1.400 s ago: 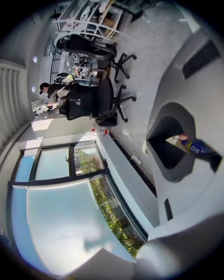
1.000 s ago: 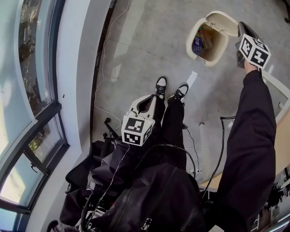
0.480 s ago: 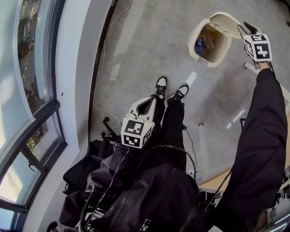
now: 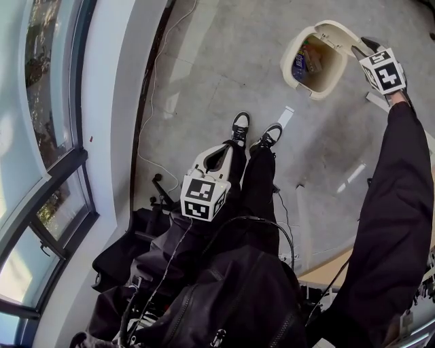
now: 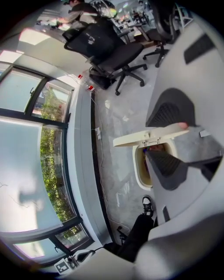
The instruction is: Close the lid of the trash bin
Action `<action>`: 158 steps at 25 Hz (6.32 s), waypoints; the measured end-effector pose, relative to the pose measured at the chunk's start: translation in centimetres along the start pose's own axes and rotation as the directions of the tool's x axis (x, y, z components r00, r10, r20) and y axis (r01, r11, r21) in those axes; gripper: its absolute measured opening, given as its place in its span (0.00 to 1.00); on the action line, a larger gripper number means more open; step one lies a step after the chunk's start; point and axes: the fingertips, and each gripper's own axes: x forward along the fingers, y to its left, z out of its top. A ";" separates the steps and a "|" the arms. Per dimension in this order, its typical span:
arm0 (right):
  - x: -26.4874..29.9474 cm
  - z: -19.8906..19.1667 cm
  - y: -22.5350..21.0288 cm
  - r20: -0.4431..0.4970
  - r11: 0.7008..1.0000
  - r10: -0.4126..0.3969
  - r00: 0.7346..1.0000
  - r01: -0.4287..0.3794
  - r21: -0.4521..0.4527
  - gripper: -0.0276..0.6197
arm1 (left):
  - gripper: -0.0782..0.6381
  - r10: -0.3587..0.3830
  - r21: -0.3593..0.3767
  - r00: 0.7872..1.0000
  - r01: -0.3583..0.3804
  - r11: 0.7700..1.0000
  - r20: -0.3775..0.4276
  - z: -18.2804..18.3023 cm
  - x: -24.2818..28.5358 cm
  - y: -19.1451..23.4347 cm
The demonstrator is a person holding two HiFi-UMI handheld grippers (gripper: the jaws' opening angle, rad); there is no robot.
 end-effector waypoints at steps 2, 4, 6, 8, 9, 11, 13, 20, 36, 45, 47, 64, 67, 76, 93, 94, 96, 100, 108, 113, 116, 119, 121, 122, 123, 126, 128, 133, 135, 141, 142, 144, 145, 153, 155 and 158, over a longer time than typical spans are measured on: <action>-0.1 -0.2 1.2 -0.005 0.999 0.024 1.000 -0.024 -0.021 0.29 | 0.11 -0.005 0.002 1.000 0.005 1.000 0.001 0.0 0.1 -0.3; 0.0 -0.4 3.1 -0.014 0.997 0.062 0.998 -0.062 -0.050 0.29 | 0.11 -0.010 0.004 1.000 0.010 1.000 0.000 -0.1 0.1 -0.5; 0.2 -0.7 5.3 -0.022 0.992 0.091 0.996 -0.092 -0.086 0.29 | 0.11 -0.013 0.006 1.000 0.013 1.000 -0.002 -0.3 0.2 -0.6; 0.5 -1.2 7.4 -0.025 0.988 0.113 0.993 -0.115 -0.099 0.29 | 0.11 -0.014 0.010 1.000 0.014 1.000 -0.004 -0.5 0.2 -0.7; 0.7 -1.5 8.3 -0.024 0.987 0.124 0.992 -0.126 -0.096 0.29 | 0.11 -0.015 0.012 1.000 0.015 1.000 -0.005 -0.6 0.2 -0.8; 1.0 -2.0 9.9 -0.019 0.986 0.141 0.990 -0.143 -0.081 0.29 | 0.11 -0.014 0.014 1.000 0.014 1.000 -0.006 -0.8 0.1 -0.8; 1.5 -2.4 11.4 -0.014 0.986 0.154 0.988 -0.155 -0.068 0.29 | 0.11 -0.012 0.016 1.000 0.012 1.000 -0.008 -1.1 0.1 -0.7; 3.1 -3.8 15.2 -0.019 0.980 0.194 0.981 -0.194 -0.045 0.29 | 0.11 -0.014 0.018 1.000 0.015 1.000 -0.023 -2.5 0.0 -1.0; 8.2 -6.6 20.3 -0.047 0.967 0.256 0.966 -0.256 -0.002 0.29 | 0.11 -0.004 0.020 0.999 0.005 1.000 -0.051 -4.6 0.8 -0.1; 10.6 -7.5 21.7 -0.046 0.966 0.259 0.965 -0.259 0.021 0.29 | 0.11 -0.011 0.016 0.994 0.013 1.000 -0.104 -4.7 1.5 -0.1; 11.0 -7.7 21.9 -0.046 0.965 0.264 0.964 -0.262 0.029 0.29 | 0.11 -0.016 0.013 0.993 0.018 1.000 -0.119 -4.5 1.8 -0.2; 14.5 -9.0 23.0 -0.064 0.966 0.254 0.965 -0.250 0.071 0.28 | 0.11 0.002 0.029 0.990 0.002 1.000 -0.138 -1.6 4.1 1.3; 15.1 -9.2 22.9 -0.076 0.968 0.245 0.967 -0.240 0.067 0.28 | 0.11 -0.006 0.022 0.990 0.009 1.000 -0.144 -1.9 4.3 1.2; 15.6 -9.3 23.0 -0.084 0.968 0.247 0.965 -0.242 0.065 0.28 | 0.11 -0.004 0.008 0.989 0.005 1.000 -0.150 -2.1 4.5 1.8; 5.2 -6.1 19.2 0.078 0.974 0.084 0.993 -0.099 0.203 0.26 | 0.11 -0.049 0.074 0.996 0.055 0.996 -0.074 1.6 1.6 -1.9; 3.7 -5.7 18.8 0.100 0.972 0.055 0.993 -0.076 0.223 0.21 | 0.11 -0.055 0.081 0.997 0.060 0.995 -0.061 2.3 1.1 -2.5; 0.5 -5.0 18.3 0.140 0.961 0.007 0.990 -0.045 0.273 0.20 | 0.11 -0.066 0.095 0.997 0.070 0.993 -0.037 3.5 -0.2 -3.6; -5.8 -4.0 17.3 0.184 0.933 -0.090 0.979 0.018 0.358 0.13 | 0.11 -0.086 0.126 0.996 0.084 0.988 0.008 5.7 -2.8 -5.7; -16.2 -2.5 15.7 0.273 0.888 -0.250 0.929 0.107 0.447 0.05 | 0.11 -0.096 0.172 0.990 0.077 0.982 0.102 9.7 -5.8 -8.9; -24.6 -1.3 15.5 0.309 0.839 -0.348 0.885 0.147 0.523 0.05 | 0.11 -0.140 0.236 0.971 0.092 0.967 0.192 13.9 -9.5 -12.1; -30.3 -0.3 15.7 0.333 0.792 -0.423 0.843 0.165 0.588 0.05 | 0.11 -0.168 0.250 0.940 0.094 0.964 0.296 16.7 -12.9 -13.4; -36.1 1.1 16.0 0.357 0.770 -0.498 0.790 0.213 0.602 0.05 | 0.11 -0.206 0.277 0.875 0.086 0.957 0.439 20.0 -16.9 -15.0; -39.9 1.9 16.6 0.374 0.753 -0.539 0.755 0.234 0.615 0.05 | 0.11 -0.221 0.303 0.842 0.073 0.950 0.491 21.5 -19.3 -16.2; -41.6 2.3 17.0 0.381 0.745 -0.557 0.738 0.240 0.623 0.05 | 0.11 -0.229 0.315 0.830 0.067 0.947 0.509 22.1 -20.4 -16.8; -43.3 2.7 17.5 0.389 0.737 -0.572 0.722 0.244 0.631 0.05 | 0.11 -0.237 0.326 0.817 0.063 0.943 0.526 22.7 -21.4 -17.3; -48.0 3.6 19.0 0.417 0.711 -0.609 0.675 0.230 0.665 0.05 | 0.11 -0.253 0.347 0.781 0.050 0.936 0.571 24.4 -24.5 -19.0; -51.5 3.6 19.5 0.439 0.691 -0.631 0.640 0.205 0.694 0.05 | 0.11 -0.269 0.362 0.759 0.047 0.931 0.593 25.5 -26.4 -20.9; -59.2 4.8 20.2 0.497 0.685 -0.676 0.544 0.213 0.697 0.05 | 0.11 -0.345 0.433 0.684 0.046 0.900 0.643 28.9 -30.6 -25.6; -61.0 5.5 21.1 0.519 0.693 -0.680 0.517 0.224 0.685 0.05 | 0.11 -0.356 0.447 0.663 0.035 0.894 0.659 29.3 -31.9 -26.2; -64.3 7.1 22.2 0.569 0.702 -0.692 0.444 0.233 0.673 0.05 | 0.11 -0.394 0.490 0.604 0.006 0.871 0.693 30.5 -35.2 -27.6; -64.7 7.2 22.4 0.578 0.706 -0.690 0.436 0.228 0.671 0.05 | 0.11 -0.395 0.492 0.596 0.000 0.871 0.699 30.6 -35.6 -27.7; -65.6 7.4 22.5 0.592 0.709 -0.690 0.417 0.225 0.668 0.05 | 0.11 -0.396 0.494 0.581 -0.013 0.869 0.711 30.9 -36.5 -27.9; -66.1 7.5 22.5 0.598 0.711 -0.690 0.407 0.227 0.666 0.05 | 0.11 -0.396 0.495 0.574 -0.020 0.868 0.717 31.1 -37.0 -27.9; -67.7 8.6 23.0 0.633 0.724 -0.686 0.357 0.256 0.640 0.05 | 0.11 -0.385 0.487 0.534 -0.059 0.871 0.753 32.0 -39.0 -27.3; -68.1 8.6 22.9 0.631 0.717 -0.694 0.345 0.259 0.647 0.05 | 0.11 -0.387 0.487 0.526 -0.060 0.871 0.757 32.3 -39.3 -27.5; -68.7 8.5 22.6 0.630 0.710 -0.703 0.330 0.264 0.653 0.05 | 0.11 -0.392 0.490 0.515 -0.063 0.869 0.762 32.6 -39.6 -27.9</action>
